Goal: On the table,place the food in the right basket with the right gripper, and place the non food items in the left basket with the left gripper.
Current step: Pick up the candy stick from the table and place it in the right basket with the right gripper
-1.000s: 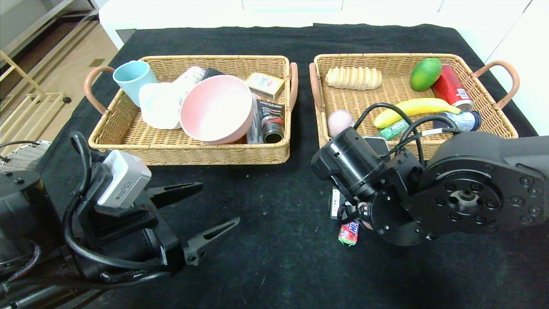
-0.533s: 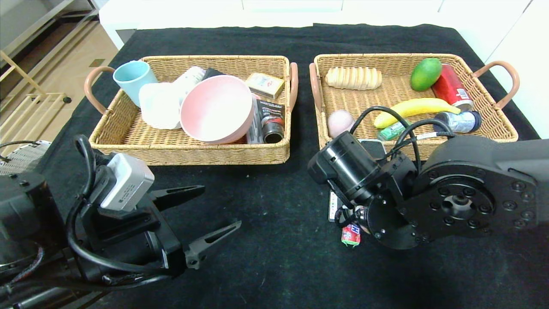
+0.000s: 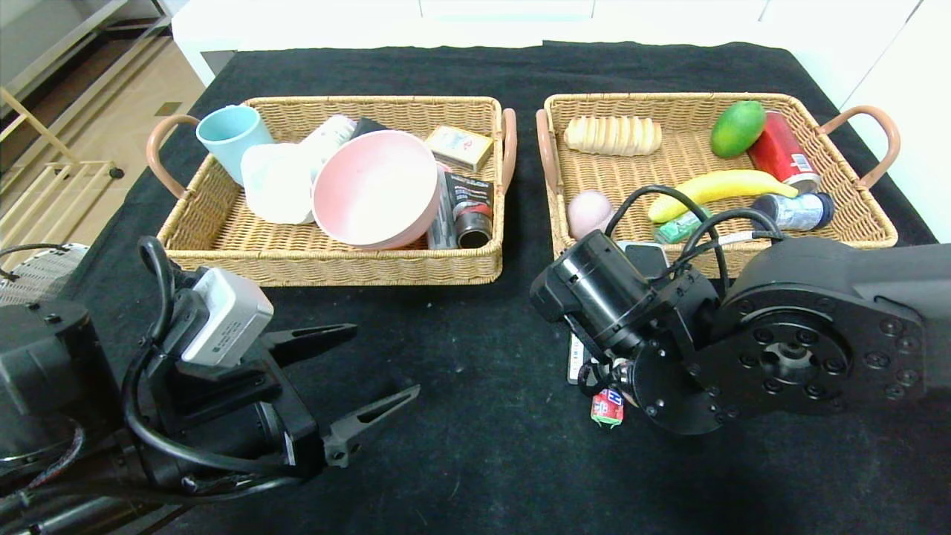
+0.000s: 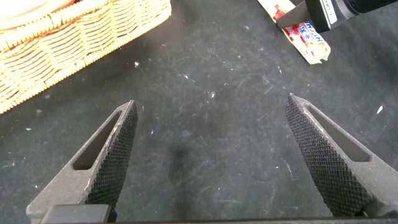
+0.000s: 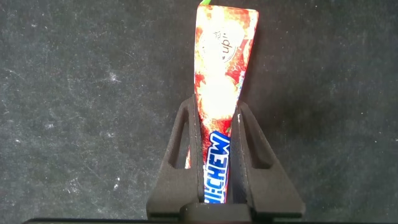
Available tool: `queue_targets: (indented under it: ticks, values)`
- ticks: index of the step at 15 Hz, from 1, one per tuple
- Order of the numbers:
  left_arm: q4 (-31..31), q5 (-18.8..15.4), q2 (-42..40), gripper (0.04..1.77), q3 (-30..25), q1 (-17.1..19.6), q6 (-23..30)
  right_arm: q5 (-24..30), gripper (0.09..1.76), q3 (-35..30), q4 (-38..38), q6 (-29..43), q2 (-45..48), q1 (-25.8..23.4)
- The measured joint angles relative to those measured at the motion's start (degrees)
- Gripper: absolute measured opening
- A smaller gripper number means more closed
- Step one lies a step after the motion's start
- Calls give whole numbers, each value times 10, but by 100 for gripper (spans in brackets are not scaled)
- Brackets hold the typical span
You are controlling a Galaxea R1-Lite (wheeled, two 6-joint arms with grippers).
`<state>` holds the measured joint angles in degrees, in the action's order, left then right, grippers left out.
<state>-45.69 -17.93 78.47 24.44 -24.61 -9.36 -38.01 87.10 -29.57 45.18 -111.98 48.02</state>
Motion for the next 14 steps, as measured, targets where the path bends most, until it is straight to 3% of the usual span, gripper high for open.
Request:
queue_targets:
  ticks: [14]
  values:
    - [-2,1,3,172,-1,0,-4,-5,35,3,-21,-39,39,18]
